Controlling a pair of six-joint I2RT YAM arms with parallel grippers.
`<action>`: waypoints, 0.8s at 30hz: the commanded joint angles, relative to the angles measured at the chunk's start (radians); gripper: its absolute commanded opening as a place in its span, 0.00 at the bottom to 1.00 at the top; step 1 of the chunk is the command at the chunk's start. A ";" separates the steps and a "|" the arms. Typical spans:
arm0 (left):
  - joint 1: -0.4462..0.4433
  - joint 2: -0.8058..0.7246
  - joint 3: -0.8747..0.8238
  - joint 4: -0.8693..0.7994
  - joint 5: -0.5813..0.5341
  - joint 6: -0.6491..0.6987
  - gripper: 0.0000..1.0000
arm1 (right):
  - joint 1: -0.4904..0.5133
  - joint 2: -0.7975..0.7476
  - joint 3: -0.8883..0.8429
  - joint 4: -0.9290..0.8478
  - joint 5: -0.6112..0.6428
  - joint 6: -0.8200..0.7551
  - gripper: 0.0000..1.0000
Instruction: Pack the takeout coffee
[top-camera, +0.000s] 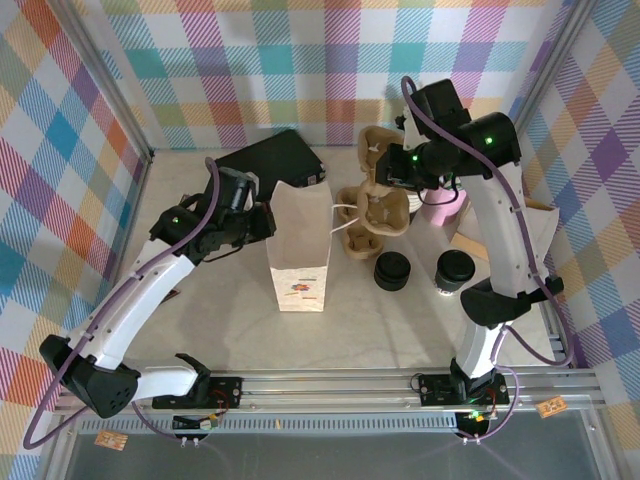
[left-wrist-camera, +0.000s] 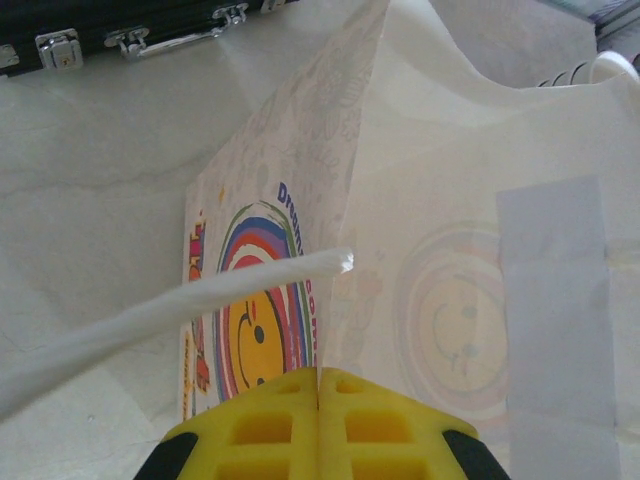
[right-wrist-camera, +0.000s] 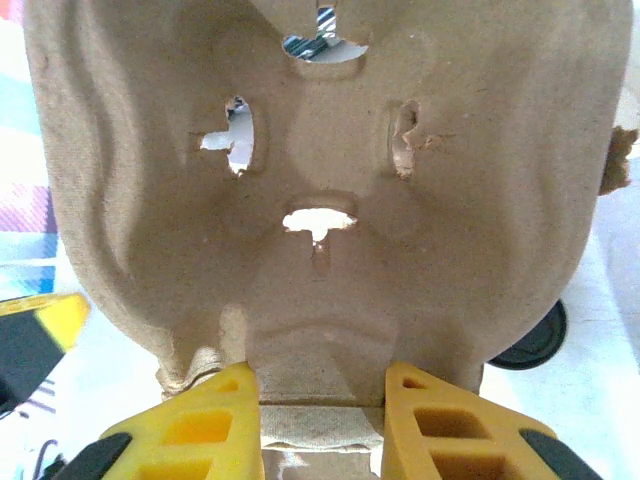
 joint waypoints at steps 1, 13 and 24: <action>-0.019 0.013 0.004 0.042 -0.012 -0.029 0.00 | 0.017 0.003 0.036 -0.005 -0.060 0.046 0.26; -0.041 0.042 0.006 0.091 -0.023 -0.069 0.00 | 0.051 -0.001 0.064 0.039 -0.087 0.094 0.25; -0.042 0.018 0.007 0.021 -0.084 -0.030 0.00 | 0.030 -0.052 0.082 0.063 -0.003 0.073 0.24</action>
